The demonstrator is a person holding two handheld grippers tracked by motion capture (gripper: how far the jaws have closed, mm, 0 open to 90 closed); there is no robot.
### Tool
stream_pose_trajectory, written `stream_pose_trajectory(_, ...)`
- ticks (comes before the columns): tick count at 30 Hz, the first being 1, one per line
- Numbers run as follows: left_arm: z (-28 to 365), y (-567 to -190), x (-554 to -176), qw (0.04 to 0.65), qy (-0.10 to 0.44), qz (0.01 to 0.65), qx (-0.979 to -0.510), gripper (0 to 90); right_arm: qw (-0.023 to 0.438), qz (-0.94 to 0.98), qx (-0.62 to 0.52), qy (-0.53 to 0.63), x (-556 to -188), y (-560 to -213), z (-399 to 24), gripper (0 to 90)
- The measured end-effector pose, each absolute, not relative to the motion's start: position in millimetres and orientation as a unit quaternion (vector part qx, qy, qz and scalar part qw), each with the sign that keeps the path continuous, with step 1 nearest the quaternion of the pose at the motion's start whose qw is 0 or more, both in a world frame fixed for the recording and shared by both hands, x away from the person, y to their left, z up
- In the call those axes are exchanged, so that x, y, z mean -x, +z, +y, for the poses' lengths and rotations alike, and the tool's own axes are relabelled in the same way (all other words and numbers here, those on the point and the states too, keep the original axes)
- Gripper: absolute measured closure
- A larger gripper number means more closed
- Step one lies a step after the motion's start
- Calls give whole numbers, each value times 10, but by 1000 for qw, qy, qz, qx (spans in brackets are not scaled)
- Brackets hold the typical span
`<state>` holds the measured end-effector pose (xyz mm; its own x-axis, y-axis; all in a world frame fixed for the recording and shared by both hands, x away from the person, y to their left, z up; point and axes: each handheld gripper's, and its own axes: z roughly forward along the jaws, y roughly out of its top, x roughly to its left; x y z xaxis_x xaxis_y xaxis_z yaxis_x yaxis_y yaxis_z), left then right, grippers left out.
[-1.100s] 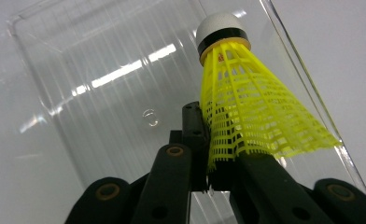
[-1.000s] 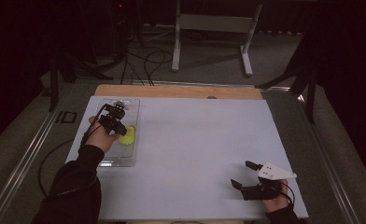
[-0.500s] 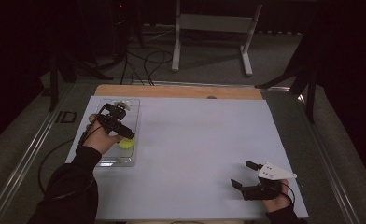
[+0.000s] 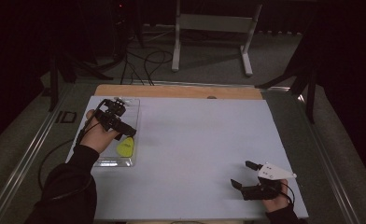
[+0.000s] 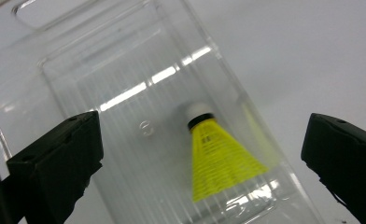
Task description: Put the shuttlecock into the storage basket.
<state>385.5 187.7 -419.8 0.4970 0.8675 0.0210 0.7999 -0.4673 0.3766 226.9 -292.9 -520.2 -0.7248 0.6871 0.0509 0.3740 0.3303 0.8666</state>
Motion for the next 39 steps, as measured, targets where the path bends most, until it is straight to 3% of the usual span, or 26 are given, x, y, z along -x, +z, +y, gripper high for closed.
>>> stream_pose_trajectory(21, 1552, -4041, -3767, 257, 73, 399, -877, 0, 162, 799, -334, 473, -2270, -5207, -2925, 93)
stream_pose_trajectory(39, 1207, -4042, -3635, 297, 53, 325, -896, 0, 165, 799, -332, 473, -2267, -5201, -2927, 93)
